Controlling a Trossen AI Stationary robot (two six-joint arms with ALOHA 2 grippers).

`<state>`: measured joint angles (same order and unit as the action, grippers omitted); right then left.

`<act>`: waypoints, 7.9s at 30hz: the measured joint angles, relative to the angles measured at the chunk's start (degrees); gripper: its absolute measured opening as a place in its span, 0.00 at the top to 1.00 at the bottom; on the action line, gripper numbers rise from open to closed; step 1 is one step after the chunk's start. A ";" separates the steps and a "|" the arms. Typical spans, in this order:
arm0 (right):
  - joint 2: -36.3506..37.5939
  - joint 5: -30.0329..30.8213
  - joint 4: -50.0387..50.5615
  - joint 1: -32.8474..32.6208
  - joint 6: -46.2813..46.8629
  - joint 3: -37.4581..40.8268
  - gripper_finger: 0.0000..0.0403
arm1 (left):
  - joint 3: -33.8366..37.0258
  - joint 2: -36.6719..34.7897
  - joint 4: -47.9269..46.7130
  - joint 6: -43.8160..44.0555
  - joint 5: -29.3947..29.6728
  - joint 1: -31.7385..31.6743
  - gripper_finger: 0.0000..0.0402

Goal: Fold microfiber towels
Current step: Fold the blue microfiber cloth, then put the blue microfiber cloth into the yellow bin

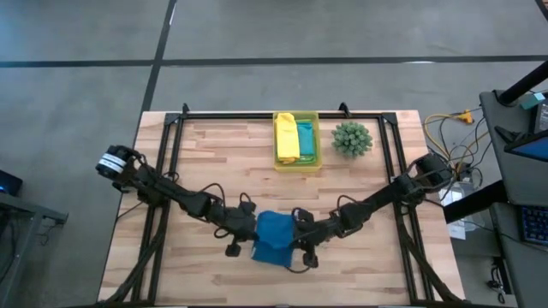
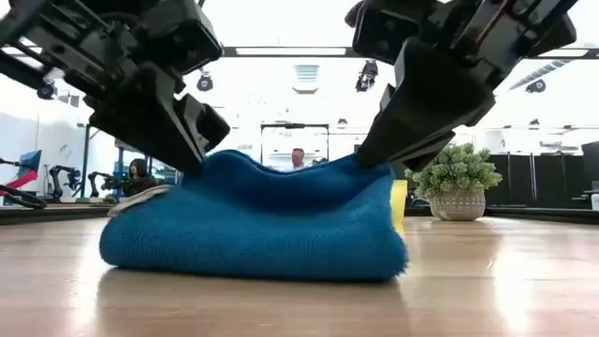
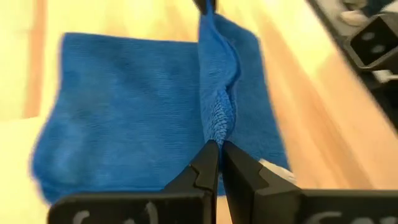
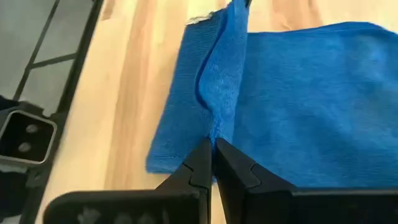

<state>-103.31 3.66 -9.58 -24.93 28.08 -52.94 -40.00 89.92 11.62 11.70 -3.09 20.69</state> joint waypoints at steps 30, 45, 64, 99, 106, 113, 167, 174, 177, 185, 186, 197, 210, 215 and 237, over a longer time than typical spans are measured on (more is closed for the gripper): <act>8.31 9.51 1.14 5.65 3.64 9.31 0.98 | 3.90 -0.34 5.40 1.48 9.95 -7.36 1.00; 8.18 9.54 2.10 13.53 1.66 9.28 0.97 | 3.90 -0.36 0.74 -0.52 16.74 -9.90 1.00; 9.09 8.92 -2.09 18.24 1.67 9.24 0.60 | 3.88 -2.90 0.68 2.97 26.54 -16.89 0.70; -5.31 13.43 14.51 6.88 -40.60 -4.18 0.50 | -0.99 12.95 5.72 4.60 9.44 -21.92 0.99; -8.05 21.57 14.62 4.19 -40.74 -4.40 0.52 | -0.91 13.02 5.82 6.04 9.33 -22.23 0.99; -9.27 28.98 14.42 -0.48 -39.75 -4.25 0.64 | -0.86 13.06 5.86 6.13 9.08 -22.61 0.99; 3.80 9.20 27.71 10.95 -21.77 -16.90 0.98 | -2.48 -4.11 -6.15 -0.40 -2.39 -12.20 0.41; 4.20 9.24 27.84 11.10 -20.94 -16.90 0.98 | -2.90 -1.89 -13.18 4.32 2.90 -11.41 0.44; 4.35 9.24 27.99 11.10 -20.94 -16.90 0.98 | -2.73 -2.59 -13.39 4.43 5.84 -11.21 0.53; 4.96 9.34 29.94 11.23 -20.94 -16.92 0.98 | -3.32 -8.57 -15.46 -0.18 6.83 -11.15 0.97; 5.29 9.35 30.60 11.31 -20.94 -16.90 0.98 | -3.66 -9.32 -15.84 -0.36 6.92 -11.15 0.97; 12.61 10.04 32.81 15.11 -20.59 -16.86 0.98 | -16.94 -13.23 -35.13 -14.37 10.12 -12.90 0.99; 23.91 13.03 40.08 23.26 -20.52 -16.90 0.98 | -30.70 -11.96 -37.97 -28.92 2.10 -29.65 0.99; 26.07 12.88 43.46 28.15 -21.82 -17.11 0.98 | -33.94 -8.28 -37.81 -32.55 -4.21 -34.79 0.99; 23.70 4.87 41.36 58.69 -39.99 -17.16 0.98 | -58.63 17.17 -38.21 -36.86 -6.32 -49.93 0.99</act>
<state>-79.61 8.53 31.78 33.76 -11.91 -70.11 -98.62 107.09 -26.59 -25.15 -9.41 -29.24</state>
